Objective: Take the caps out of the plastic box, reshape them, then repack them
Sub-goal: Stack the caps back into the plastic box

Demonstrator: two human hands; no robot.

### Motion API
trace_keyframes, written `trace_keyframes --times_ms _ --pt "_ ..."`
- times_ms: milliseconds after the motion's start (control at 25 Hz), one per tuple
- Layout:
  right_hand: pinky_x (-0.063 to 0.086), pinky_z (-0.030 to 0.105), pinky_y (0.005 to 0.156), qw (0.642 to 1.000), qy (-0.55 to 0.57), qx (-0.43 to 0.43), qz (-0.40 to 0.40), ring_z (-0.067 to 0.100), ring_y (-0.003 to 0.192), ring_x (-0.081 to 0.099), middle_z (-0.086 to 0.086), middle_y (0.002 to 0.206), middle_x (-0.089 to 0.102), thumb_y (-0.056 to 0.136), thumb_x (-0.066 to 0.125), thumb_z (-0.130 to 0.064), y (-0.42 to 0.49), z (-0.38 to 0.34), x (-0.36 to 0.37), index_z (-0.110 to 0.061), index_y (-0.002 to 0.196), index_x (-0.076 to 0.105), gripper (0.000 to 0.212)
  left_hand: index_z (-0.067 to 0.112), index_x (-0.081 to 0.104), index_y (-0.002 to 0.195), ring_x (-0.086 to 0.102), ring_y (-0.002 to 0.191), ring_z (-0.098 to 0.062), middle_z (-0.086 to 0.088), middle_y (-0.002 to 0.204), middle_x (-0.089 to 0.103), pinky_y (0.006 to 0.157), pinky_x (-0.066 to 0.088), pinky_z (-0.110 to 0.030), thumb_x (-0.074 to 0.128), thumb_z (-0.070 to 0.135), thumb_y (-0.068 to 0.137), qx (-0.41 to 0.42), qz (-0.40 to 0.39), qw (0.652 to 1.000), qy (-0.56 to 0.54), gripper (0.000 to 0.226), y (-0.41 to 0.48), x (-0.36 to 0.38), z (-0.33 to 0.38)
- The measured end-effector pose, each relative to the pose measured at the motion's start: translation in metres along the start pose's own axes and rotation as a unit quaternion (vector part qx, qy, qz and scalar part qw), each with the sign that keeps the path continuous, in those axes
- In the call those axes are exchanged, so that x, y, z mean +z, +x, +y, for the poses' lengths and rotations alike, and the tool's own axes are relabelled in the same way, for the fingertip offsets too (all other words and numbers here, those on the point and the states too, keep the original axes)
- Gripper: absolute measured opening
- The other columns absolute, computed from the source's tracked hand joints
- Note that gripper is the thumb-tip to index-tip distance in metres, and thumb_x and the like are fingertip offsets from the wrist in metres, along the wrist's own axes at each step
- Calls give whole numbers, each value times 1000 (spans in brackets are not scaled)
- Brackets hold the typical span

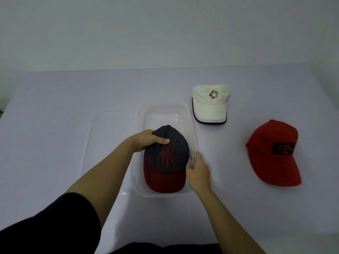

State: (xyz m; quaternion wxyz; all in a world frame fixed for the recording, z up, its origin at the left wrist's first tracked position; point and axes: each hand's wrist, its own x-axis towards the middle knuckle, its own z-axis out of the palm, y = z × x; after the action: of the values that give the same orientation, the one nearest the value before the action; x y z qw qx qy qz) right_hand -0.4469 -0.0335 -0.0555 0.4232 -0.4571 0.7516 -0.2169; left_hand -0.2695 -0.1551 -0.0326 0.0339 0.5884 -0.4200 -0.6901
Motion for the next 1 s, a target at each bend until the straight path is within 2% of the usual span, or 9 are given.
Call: trace_keyframes --times_ms 120,200,280,360,480,560,760,840,1000 --pt "33 19 48 1000 -10 -4 12 9 55 45 -3 63 46 88 40 3 0 1 1 -4 128 44 40 16 32 141 52 119 -29 -11 137 47 103 44 -43 78 22 72 2 44 999 30 83 0 0 1" --pt "43 26 60 1000 -4 -2 5 16 69 56 -1 74 55 90 42 -4 1 1 2 -9 134 39 44 24 17 147 44 127 -32 -13 146 35 108 38 -44 77 19 74 5 69 996 57 95 -3 1 7" --pt "48 36 89 999 27 1 -25 24 108 58 4 116 60 94 45 -21 2 2 -1 -15 141 32 49 24 10 149 37 134 -32 -12 151 28 111 34 -42 74 17 77 23 75 994 81 97 -8 5 14" --pt "32 35 110 996 75 -6 -46 20 135 36 1 147 37 96 44 -36 3 -1 -13 -18 146 25 57 21 10 150 29 140 -27 -7 155 22 111 30 -39 70 19 80 61 108 986 113 92 -15 10 25" --pt "26 22 105 990 129 -63 -13 3 129 30 -3 149 33 99 38 -32 12 -9 -48 -21 145 27 49 17 20 148 25 142 -20 -1 155 25 114 26 -36 64 26 84 166 241 944 154 79 -26 22 51" --pt "26 19 102 986 117 -113 43 -1 122 31 -8 141 39 98 42 -24 22 -9 -81 -21 142 33 45 17 28 146 31 139 -15 1 152 32 112 28 -30 60 27 87 232 271 926 123 68 -28 42 74" --pt "25 5 99 954 75 -201 208 7 120 42 -5 125 48 89 53 -11 63 32 -188 -8 130 48 42 15 43 137 49 124 -12 -3 139 52 102 37 -23 63 26 86 258 173 948 65 55 3 132 125" --pt "27 14 103 951 51 -186 243 18 123 45 5 129 50 84 54 -20 77 62 -227 -6 129 48 47 15 43 137 51 123 -13 -4 137 52 102 39 -25 65 28 85 227 105 966 62 58 27 172 132" --pt "24 30 108 983 64 -69 160 19 138 26 7 149 26 73 74 -40 109 123 -299 -16 143 25 89 16 31 144 41 132 -15 1 146 40 104 38 -30 69 41 79 159 5 984 84 80 76 239 139"
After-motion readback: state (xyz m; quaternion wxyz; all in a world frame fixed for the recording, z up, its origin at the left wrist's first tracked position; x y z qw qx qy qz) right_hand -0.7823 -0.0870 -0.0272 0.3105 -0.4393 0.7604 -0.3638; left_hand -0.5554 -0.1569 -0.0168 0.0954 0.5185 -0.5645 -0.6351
